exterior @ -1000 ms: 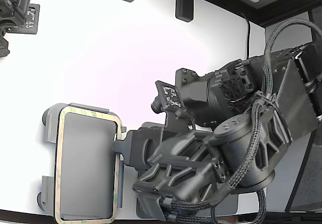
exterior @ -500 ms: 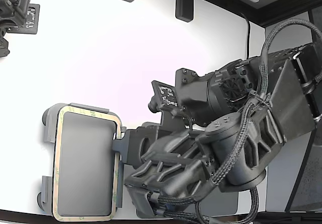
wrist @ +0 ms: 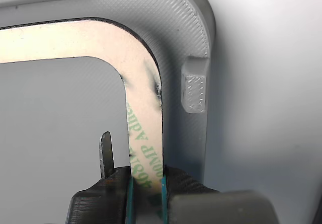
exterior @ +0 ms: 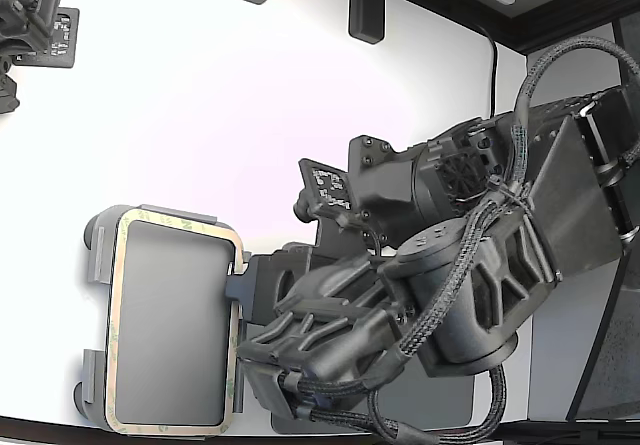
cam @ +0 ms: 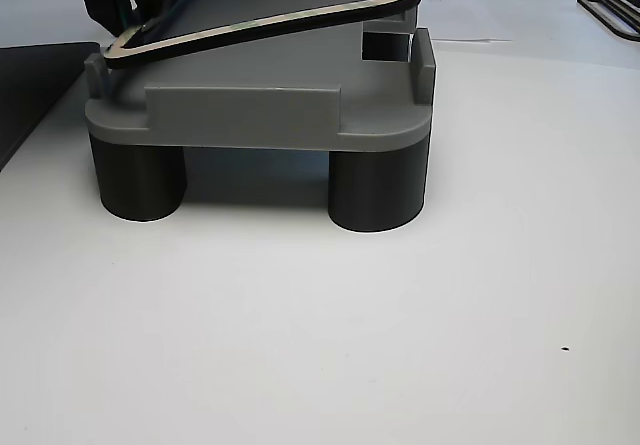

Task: Move top rectangular frame to the holder.

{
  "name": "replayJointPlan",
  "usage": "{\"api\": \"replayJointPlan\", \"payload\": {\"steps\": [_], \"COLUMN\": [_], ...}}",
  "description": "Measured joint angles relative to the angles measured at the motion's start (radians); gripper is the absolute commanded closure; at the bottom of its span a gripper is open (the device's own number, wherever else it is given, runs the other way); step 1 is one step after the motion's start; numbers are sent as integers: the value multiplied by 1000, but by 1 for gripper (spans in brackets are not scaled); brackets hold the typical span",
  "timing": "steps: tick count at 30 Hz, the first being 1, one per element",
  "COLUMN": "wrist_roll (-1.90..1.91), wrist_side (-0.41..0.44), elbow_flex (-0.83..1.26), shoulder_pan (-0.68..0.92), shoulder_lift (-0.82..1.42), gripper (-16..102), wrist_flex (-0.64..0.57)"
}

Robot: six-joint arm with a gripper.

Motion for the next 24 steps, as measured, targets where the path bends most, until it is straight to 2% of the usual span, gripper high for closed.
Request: {"api": "replayJointPlan", "payload": {"steps": [16, 22, 23, 24], "wrist_roll": [-12, -12, -12, -12], "wrist_side": [-3, -3, -3, -3], "elbow_flex": [9, 26, 32, 38], "shoulder_pan": [-8, -8, -8, -8], "shoulder_lift": [-6, -6, -5, -5], "gripper": [92, 80, 73, 61], "wrist_flex": [-12, -14, -18, -25]}}
